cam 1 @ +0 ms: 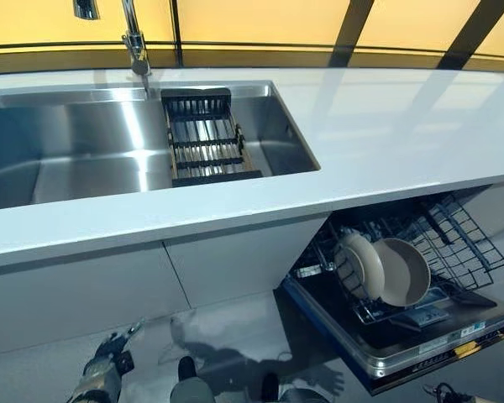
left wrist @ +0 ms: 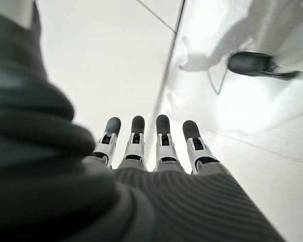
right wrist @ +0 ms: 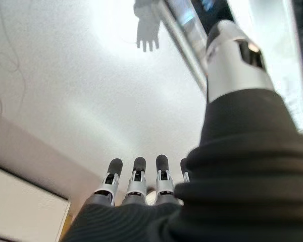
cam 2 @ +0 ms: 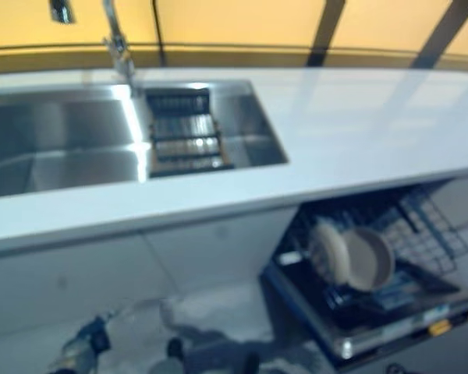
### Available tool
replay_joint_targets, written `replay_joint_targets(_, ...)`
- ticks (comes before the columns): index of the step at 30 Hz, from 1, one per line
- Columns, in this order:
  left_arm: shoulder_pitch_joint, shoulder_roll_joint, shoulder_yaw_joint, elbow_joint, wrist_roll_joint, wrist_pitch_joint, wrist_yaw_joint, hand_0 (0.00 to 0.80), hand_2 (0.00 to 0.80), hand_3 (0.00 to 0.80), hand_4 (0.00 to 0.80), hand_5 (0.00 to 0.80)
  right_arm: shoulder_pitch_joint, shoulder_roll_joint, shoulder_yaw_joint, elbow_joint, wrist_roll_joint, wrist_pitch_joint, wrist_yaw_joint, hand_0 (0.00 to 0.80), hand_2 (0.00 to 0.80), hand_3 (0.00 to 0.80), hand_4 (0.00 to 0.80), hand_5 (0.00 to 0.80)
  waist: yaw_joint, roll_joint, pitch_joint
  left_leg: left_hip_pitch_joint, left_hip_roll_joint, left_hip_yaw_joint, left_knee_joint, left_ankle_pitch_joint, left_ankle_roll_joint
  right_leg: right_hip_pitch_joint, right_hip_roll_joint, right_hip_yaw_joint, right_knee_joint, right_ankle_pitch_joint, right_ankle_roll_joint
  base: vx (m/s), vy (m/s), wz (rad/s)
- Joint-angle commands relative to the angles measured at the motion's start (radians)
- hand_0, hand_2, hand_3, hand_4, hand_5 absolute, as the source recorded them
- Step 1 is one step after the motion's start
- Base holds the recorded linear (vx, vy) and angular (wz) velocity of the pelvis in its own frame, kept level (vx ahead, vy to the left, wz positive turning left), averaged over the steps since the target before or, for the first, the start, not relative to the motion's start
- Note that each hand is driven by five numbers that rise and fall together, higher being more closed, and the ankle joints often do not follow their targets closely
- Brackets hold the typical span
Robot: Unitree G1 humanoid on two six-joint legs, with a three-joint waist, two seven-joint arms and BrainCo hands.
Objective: Take plates into dishwasher
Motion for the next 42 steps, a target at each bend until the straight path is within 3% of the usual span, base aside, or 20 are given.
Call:
replay_joint_targets(1,-0.02,-0.013,0.005,-0.009,-0.01,-0.04,0.005,0.0,0.0,0.0,0.0,0.0,0.02,-0.072,-0.034,0.083,-0.018,0.013,-0.027,0.0,0.0,0.0,0.0,0.0,-0.025,-0.056,-0.027,-0.085,-0.048,0.085,0.209,-0.106,0.058,0.065,-0.064,-0.087,-0.042,-0.002,0.036,-0.152,-0.068,0.42)
replay_joint_targets(4,-0.034,-0.015,0.001,-0.016,-0.008,-0.05,0.019,0.0,0.0,0.0,0.0,0.0,0.034,-0.096,-0.064,0.11,-0.031,0.008,-0.016,0.0,0.0,0.0,0.0,0.0,-0.061,-0.057,-0.058,0.024,-0.091,0.077,0.312,-0.185,0.07,0.037,-0.067,-0.094,-0.082,0.036,0.037,-0.171,0.019,0.65)
replay_joint_targets(6,-0.044,-0.018,0.0,-0.027,-0.009,-0.047,0.023,0.0,0.0,0.0,0.0,0.0,0.045,-0.106,-0.077,0.106,-0.048,0.017,-0.004,0.0,0.0,0.0,0.0,0.0,-0.083,-0.057,-0.074,0.071,-0.104,0.087,0.326,-0.16,0.072,0.006,-0.067,-0.105,-0.079,0.056,0.023,-0.211,0.058,0.41)
replay_joint_targets(9,-0.068,-0.022,-0.026,-0.036,0.005,-0.037,0.016,0.0,0.0,0.0,0.0,0.0,0.065,-0.117,-0.091,0.094,-0.06,0.021,0.007,0.0,0.0,0.0,0.0,0.0,-0.127,-0.024,-0.099,0.176,-0.115,0.05,0.276,-0.164,0.064,-0.078,-0.046,-0.11,-0.026,0.056,0.015,-0.27,0.121,0.44)
replay_joint_targets(10,-0.086,-0.021,-0.044,-0.037,0.007,-0.043,0.011,0.0,0.0,0.0,0.0,0.0,0.064,-0.114,-0.08,0.081,-0.037,0.024,-0.001,0.0,0.0,0.0,0.0,0.0,-0.143,-0.004,-0.093,0.221,-0.141,0.027,0.167,-0.209,0.078,-0.157,-0.04,-0.119,0.052,0.056,0.028,-0.356,0.149,0.58)
replay_joint_targets(12,-0.139,-0.013,-0.076,-0.026,-0.003,-0.032,0.0,0.0,0.0,0.0,0.0,0.0,0.04,-0.112,-0.062,0.057,0.02,0.034,-0.027,0.0,0.0,0.0,0.0,0.0,-0.167,0.022,-0.063,0.278,-0.152,0.035,0.003,-0.277,0.094,-0.251,-0.035,-0.153,0.143,0.046,0.064,-0.426,0.174,0.67)
replay_joint_targets(13,-0.153,-0.011,-0.084,-0.024,-0.006,-0.028,-0.004,0.0,0.0,0.0,0.0,0.0,0.028,-0.109,-0.056,0.052,0.036,0.04,-0.039,0.0,0.0,0.0,0.0,0.0,-0.169,0.02,-0.051,0.274,-0.16,0.024,-0.014,-0.282,0.101,-0.268,-0.039,-0.152,0.151,0.055,0.072,-0.524,0.128,0.79)
replay_joint_targets(16,-0.151,-0.023,-0.091,-0.045,-0.014,-0.024,-0.008,0.0,0.0,0.0,0.0,0.0,0.001,-0.08,-0.044,0.043,0.067,0.082,-0.039,0.0,0.0,0.0,0.0,0.0,-0.162,-0.007,-0.015,0.253,-0.204,-0.018,-0.036,-0.278,0.121,-0.306,-0.061,-0.13,0.084,0.171,0.102,-0.385,0.088,0.48)
replay_joint_targets(19,-0.126,-0.029,-0.089,-0.03,-0.012,-0.049,-0.014,0.0,0.0,0.0,0.0,0.0,0.009,-0.077,-0.045,0.06,0.06,0.124,-0.032,0.0,0.0,0.0,0.0,0.0,-0.156,-0.013,-0.019,0.26,-0.223,-0.018,-0.038,-0.289,0.133,-0.309,-0.073,-0.143,0.045,0.197,0.109,-0.296,0.141,0.26)
replay_joint_targets(21,-0.128,-0.026,-0.098,-0.036,0.0,-0.056,-0.016,0.0,0.0,0.0,0.0,0.0,0.014,-0.08,-0.046,0.076,0.081,0.113,-0.017,0.0,0.0,0.0,0.0,0.0,-0.155,-0.004,-0.022,0.269,-0.221,-0.019,-0.036,-0.315,0.141,-0.314,-0.071,-0.139,0.041,0.193,0.127,-0.209,0.157,0.05)
replay_joint_targets(24,-0.122,-0.022,-0.109,-0.054,0.035,-0.043,-0.004,0.0,0.0,0.0,0.0,0.0,0.037,-0.067,-0.056,0.064,0.07,0.083,-0.014,0.0,0.0,0.0,0.0,0.0,-0.156,-0.034,-0.011,0.241,-0.26,0.003,0.007,-0.321,0.153,-0.316,-0.112,-0.153,-0.042,0.283,0.163,-0.175,0.09,-0.01)
replay_joint_targets(27,-0.096,-0.01,-0.116,-0.047,0.064,-0.026,0.008,0.0,0.0,0.0,0.0,0.0,0.061,-0.039,-0.062,0.048,0.105,0.082,-0.016,0.0,0.0,0.0,0.0,0.0,-0.156,-0.038,-0.001,0.229,-0.269,-0.005,0.019,-0.304,0.15,-0.315,-0.113,-0.129,-0.118,0.322,0.186,-0.1,0.021,-0.03)
replay_joint_targets(29,-0.069,0.015,-0.102,-0.009,0.062,-0.024,-0.011,0.0,0.0,0.0,0.0,0.0,0.096,0.0,-0.082,0.058,0.09,0.047,-0.018,0.0,0.0,0.0,0.0,0.0,-0.165,-0.026,0.005,0.214,-0.274,-0.037,-0.001,-0.268,0.167,-0.325,-0.122,-0.023,0.007,0.32,0.178,-0.235,0.028,-0.1)
replay_joint_targets(32,-0.021,0.04,-0.058,0.003,0.055,0.004,-0.037,0.0,0.0,0.0,0.0,0.0,0.107,0.037,-0.083,0.07,0.096,0.03,-0.022,0.0,0.0,0.0,0.0,0.0,-0.129,-0.001,-0.006,0.171,-0.234,0.003,-0.009,-0.219,0.174,-0.259,-0.185,-0.025,0.148,0.251,0.149,-0.283,-0.07,-0.27)
replay_joint_targets(35,0.015,0.033,-0.023,0.015,0.034,0.016,-0.048,0.0,0.0,0.0,0.0,0.0,0.11,0.073,-0.087,0.085,0.126,0.003,-0.027,0.0,0.0,0.0,0.0,0.0,-0.091,0.02,-0.025,0.125,-0.191,0.008,0.018,-0.208,0.173,-0.181,-0.259,0.018,0.195,0.219,0.131,-0.198,-0.165,-0.49)
replay_joint_targets(37,0.029,0.024,-0.007,0.031,0.039,0.012,-0.049,0.0,0.0,0.0,0.0,0.0,0.111,0.101,-0.098,0.086,0.144,-0.012,-0.031,0.0,0.0,0.0,0.0,0.0,-0.069,0.021,-0.038,0.087,-0.153,0.004,0.07,-0.212,0.164,-0.106,-0.319,0.036,0.15,0.205,0.125,-0.231,-0.375,-0.44)
replay_joint_targets(38,0.023,0.021,0.0,0.039,0.033,0.005,-0.041,0.0,0.0,0.0,0.0,0.0,0.097,0.117,-0.089,0.086,0.146,-0.026,-0.038,0.0,0.0,0.0,0.0,0.0,-0.053,0.008,-0.048,0.044,-0.122,0.022,0.11,-0.21,0.146,-0.058,-0.36,0.03,0.062,0.205,0.141,-0.286,-0.47,-0.28)
replay_joint_targets(40,0.017,0.016,-0.001,0.037,0.004,-0.004,-0.022,0.0,0.0,0.0,0.0,0.0,0.075,0.131,-0.074,0.088,0.15,-0.046,-0.053,0.0,0.0,0.0,0.0,0.0,-0.05,-0.001,-0.045,0.043,-0.094,0.054,0.143,-0.245,0.132,-0.051,-0.336,-0.015,0.027,0.167,0.168,-0.176,-0.339,-0.41)
replay_joint_targets(41,0.014,0.001,0.011,0.023,-0.014,-0.008,0.008,0.0,0.0,0.0,0.0,0.0,0.062,0.146,-0.057,0.071,0.115,-0.059,-0.072,0.0,0.0,0.0,0.0,0.0,-0.046,-0.005,-0.033,0.03,-0.073,0.076,0.172,-0.233,0.123,-0.059,-0.328,-0.041,0.026,0.161,0.168,-0.142,-0.245,-0.5)
replay_joint_targets(42,0.01,0.001,0.009,0.014,-0.025,-0.005,0.015,0.0,0.0,0.0,0.0,0.0,0.058,0.148,-0.047,0.063,0.114,-0.059,-0.077,0.0,0.0,0.0,0.0,0.0,-0.049,-0.004,-0.029,0.024,-0.068,0.067,0.175,-0.227,0.118,-0.067,-0.315,-0.023,0.032,0.148,0.168,-0.276,-0.282,-0.62)
